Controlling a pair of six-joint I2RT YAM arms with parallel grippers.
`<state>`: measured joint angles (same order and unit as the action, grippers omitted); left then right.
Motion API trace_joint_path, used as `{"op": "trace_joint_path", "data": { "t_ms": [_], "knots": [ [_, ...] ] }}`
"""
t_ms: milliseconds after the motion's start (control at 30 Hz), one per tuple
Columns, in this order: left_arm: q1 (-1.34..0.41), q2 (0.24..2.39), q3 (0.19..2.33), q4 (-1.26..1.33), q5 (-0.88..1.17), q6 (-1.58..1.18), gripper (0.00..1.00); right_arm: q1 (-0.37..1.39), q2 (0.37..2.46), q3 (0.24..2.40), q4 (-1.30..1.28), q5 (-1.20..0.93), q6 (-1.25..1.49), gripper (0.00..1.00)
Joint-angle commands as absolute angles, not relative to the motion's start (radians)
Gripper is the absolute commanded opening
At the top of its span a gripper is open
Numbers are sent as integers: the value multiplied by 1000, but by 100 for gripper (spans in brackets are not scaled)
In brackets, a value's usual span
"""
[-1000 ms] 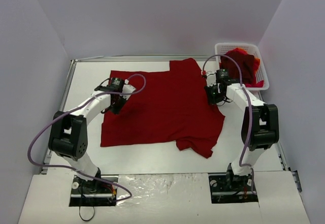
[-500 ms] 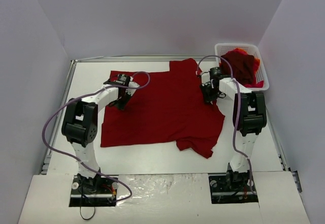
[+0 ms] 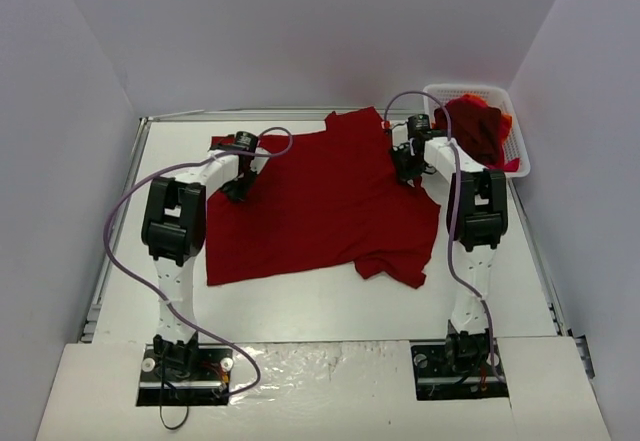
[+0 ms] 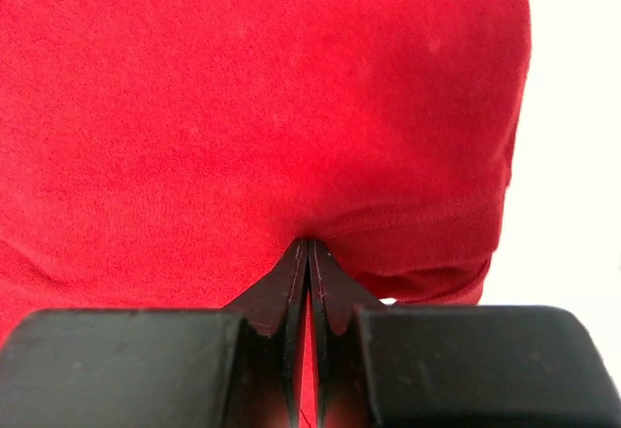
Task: Fold and stack the t-shirts
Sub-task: Flatten out the tshirt
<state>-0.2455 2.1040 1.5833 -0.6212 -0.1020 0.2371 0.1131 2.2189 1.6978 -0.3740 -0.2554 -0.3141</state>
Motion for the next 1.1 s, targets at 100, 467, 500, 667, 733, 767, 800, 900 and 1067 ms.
{"op": "trace_joint_path", "data": {
  "t_ms": [100,467,500,667,733,767,800,900,1067],
  "knots": [
    [-206,2189,1727,-676,-195,186,2,121,2335,1801,-434,-227,-305,0],
    [-198,2336,2037,-758,-252,155,2,121,2425,1971,-454,-236,-298,0],
    [-199,2307,2040,-768,-250,150,2,123,2384,1965,-451,-244,-298,4],
    [-236,2061,1893,-652,-268,170,2,132,2165,1863,-451,-282,-324,39],
    [-256,1938,1823,-626,-279,181,2,135,2042,1826,-453,-285,-325,47],
    [-259,1906,1806,-630,-272,189,2,135,2002,1778,-453,-287,-327,47],
    [-265,1844,1772,-647,-253,195,2,133,1915,1748,-453,-296,-333,49],
    [-264,1731,1692,-672,-226,230,2,144,1730,1590,-460,-301,-371,49],
    [-249,1550,1432,-666,-195,256,2,176,1481,1358,-581,-360,-483,41]
  ]
}}
